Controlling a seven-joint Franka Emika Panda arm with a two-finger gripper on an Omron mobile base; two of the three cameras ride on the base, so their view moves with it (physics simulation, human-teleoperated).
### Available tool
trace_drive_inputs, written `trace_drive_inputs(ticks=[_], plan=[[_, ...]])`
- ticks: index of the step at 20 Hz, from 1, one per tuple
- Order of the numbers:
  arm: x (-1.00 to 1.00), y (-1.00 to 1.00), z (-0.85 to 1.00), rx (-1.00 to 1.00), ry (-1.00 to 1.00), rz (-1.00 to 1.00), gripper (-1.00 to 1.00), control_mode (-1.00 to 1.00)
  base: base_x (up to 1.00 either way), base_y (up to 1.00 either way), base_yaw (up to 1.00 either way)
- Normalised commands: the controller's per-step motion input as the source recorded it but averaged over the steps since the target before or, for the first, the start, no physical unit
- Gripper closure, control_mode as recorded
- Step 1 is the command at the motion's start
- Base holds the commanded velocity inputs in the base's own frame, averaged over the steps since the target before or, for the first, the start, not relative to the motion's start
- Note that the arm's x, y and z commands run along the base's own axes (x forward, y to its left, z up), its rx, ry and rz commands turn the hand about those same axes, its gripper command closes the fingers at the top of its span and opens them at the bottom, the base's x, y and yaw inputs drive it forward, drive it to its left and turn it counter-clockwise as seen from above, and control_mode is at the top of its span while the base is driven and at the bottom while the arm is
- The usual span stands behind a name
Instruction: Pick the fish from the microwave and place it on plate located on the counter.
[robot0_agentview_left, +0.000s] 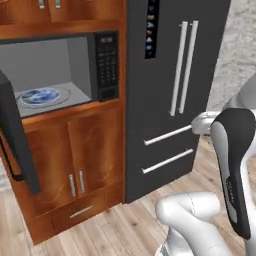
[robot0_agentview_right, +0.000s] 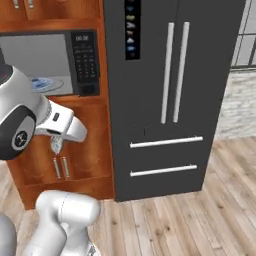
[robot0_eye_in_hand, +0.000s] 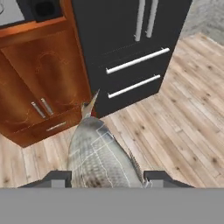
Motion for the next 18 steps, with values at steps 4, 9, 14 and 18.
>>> trace_drive_inputs(ticks=[4,9,14,18], plan=[[0.00,0.00,0.00,0.00,0.00,0.00,1.00,1.00,-0.02,0.00,-0.99],[0.00,0.00,0.00,0.00,0.00,0.00,1.00,1.00,-0.02,0.00,-1.00],[0.00,0.00,0.00,0.00,0.00,0.00,1.00,1.00,-0.02,0.00,-1.00],[0.00,0.00,0.00,0.00,0.00,0.00,1.00,1.00,-0.02,0.00,-1.00]])
